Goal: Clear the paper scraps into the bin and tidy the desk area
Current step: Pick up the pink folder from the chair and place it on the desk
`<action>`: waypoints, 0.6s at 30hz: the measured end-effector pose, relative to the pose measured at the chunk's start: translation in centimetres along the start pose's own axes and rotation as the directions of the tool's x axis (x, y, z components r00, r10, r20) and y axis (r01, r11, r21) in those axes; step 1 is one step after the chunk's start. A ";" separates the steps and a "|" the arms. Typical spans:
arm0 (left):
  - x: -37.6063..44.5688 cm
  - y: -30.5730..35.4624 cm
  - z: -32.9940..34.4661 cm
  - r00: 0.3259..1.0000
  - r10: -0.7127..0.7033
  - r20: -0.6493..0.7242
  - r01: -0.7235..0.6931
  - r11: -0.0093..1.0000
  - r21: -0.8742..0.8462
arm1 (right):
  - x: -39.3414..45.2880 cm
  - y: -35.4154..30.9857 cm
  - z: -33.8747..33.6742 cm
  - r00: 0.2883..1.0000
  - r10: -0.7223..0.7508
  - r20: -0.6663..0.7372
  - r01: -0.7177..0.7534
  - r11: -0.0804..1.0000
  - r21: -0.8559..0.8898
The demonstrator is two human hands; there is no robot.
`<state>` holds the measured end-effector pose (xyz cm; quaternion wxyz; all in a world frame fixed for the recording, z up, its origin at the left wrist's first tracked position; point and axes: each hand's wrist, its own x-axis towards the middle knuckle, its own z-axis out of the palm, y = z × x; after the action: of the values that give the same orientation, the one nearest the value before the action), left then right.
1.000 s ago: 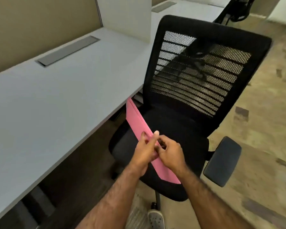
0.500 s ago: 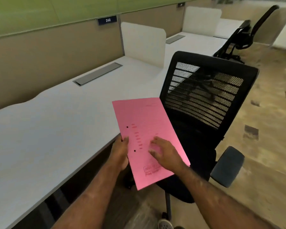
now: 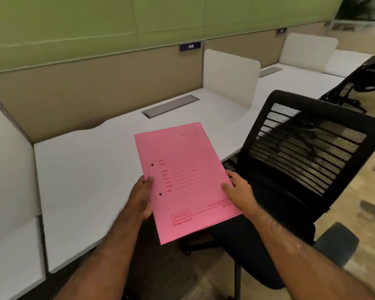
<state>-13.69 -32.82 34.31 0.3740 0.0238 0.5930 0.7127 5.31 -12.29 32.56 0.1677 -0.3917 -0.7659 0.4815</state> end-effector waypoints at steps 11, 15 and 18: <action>0.3 2.8 -7.8 0.982 0.027 -0.187 -0.042 0.996 -0.078 | 1.2 -3.9 6.6 0.989 -0.125 0.082 0.126 0.992 -0.010; 1.3 3.5 -9.4 0.970 0.010 -0.244 -0.036 0.994 -0.103 | 2.5 -4.9 8.6 0.983 -0.119 0.139 0.121 0.993 -0.008; 2.5 4.4 -10.3 0.962 0.009 -0.271 -0.044 0.991 -0.124 | 4.2 -6.0 10.1 0.980 -0.122 0.158 0.121 0.993 0.011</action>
<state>-22.65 -40.00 34.00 0.2809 -0.0898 0.5908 0.7510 -6.46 -16.60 32.44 0.1354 -0.3046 -0.7991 0.5003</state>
